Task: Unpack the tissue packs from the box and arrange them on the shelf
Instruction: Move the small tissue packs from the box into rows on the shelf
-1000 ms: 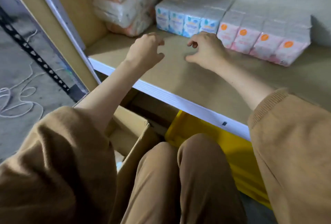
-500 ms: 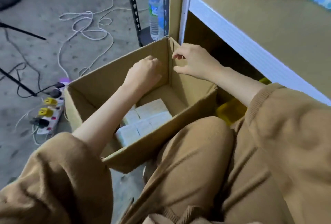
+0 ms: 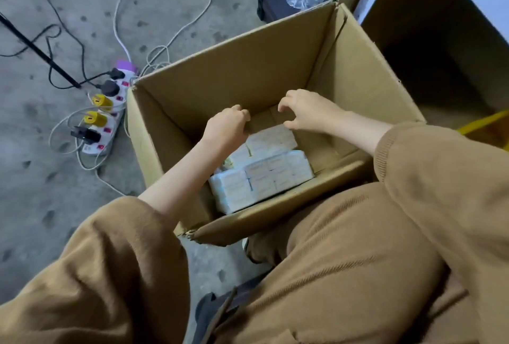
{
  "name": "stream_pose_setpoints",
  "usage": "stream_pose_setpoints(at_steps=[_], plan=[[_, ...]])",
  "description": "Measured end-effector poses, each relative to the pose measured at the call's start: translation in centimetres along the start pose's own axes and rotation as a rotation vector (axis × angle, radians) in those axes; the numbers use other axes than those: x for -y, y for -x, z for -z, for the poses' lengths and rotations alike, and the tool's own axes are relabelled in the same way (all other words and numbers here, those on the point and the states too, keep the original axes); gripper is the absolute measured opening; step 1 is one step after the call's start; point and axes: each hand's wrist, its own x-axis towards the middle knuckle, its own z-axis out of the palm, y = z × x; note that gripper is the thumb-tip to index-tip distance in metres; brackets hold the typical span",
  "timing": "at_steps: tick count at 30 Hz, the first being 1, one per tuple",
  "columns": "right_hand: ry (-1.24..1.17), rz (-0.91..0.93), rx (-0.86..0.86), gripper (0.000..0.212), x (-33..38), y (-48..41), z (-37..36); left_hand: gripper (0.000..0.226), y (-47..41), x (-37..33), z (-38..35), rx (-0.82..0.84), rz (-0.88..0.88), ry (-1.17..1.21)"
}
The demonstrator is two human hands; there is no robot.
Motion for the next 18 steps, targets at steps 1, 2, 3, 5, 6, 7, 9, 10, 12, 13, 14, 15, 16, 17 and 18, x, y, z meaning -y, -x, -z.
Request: stream_pose_setpoints(at_steps=[1, 2, 3, 5, 6, 7, 9, 10, 12, 13, 14, 15, 16, 17, 18], plan=[[-0.005, 0.004, 0.019, 0.036, -0.1, -0.5, -0.5, 0.036, -0.4, 0.2, -0.4, 0.009, 0.002, -0.007], [-0.013, 0.008, 0.035, 0.036, -0.1, -0.9, -1.0, 0.036, -0.9, 0.4, -0.8, 0.019, 0.003, -0.012], [-0.020, 0.012, 0.052, 0.036, -0.2, -1.3, -1.5, 0.036, -1.3, 0.5, -1.2, 0.028, 0.004, -0.015], [-0.028, 0.017, 0.095, 0.036, -0.4, -1.9, -2.5, 0.035, -2.0, 0.7, -1.8, 0.047, 0.006, -0.025], [-0.035, 0.025, 0.122, 0.036, -0.5, -2.1, -3.1, 0.035, -2.3, 0.8, -2.1, 0.055, 0.008, -0.032], [-0.046, 0.035, 0.154, 0.037, -0.6, -2.4, -3.6, 0.034, -2.6, 0.9, -2.3, 0.062, 0.009, -0.037], [-0.077, 0.056, 0.246, 0.039, -0.6, -2.7, -4.4, 0.034, -3.0, 1.2, -2.7, 0.074, 0.013, -0.046], [-0.103, 0.072, 0.302, 0.041, -0.5, -2.8, -4.7, 0.033, -3.2, 1.4, -2.9, 0.077, 0.012, -0.051], [-0.174, 0.106, 0.424, 0.046, 0.0, -2.9, -5.2, 0.033, -3.4, 1.6, -3.1, 0.085, 0.013, -0.057], [-0.203, 0.121, 0.481, 0.049, 0.3, -2.9, -5.4, 0.033, -3.4, 1.7, -3.2, 0.091, 0.016, -0.058], [-0.221, 0.133, 0.531, 0.052, 0.6, -2.9, -5.6, 0.033, -3.5, 1.8, -3.3, 0.097, 0.020, -0.060], [-0.232, 0.143, 0.573, 0.056, 0.8, -2.9, -5.9, 0.034, -3.6, 1.9, -3.4, 0.103, 0.024, -0.063], [-0.234, 0.156, 0.609, 0.061, 1.1, -2.9, -6.2, 0.035, -3.6, 2.0, -3.4, 0.107, 0.027, -0.066], [-0.228, 0.170, 0.631, 0.067, 1.4, -2.9, -6.5, 0.035, -3.7, 2.0, -3.5, 0.108, 0.029, -0.066], [-0.211, 0.186, 0.639, 0.073, 1.6, -2.8, -6.8, 0.035, -3.7, 2.1, -3.5, 0.110, 0.030, -0.064]])
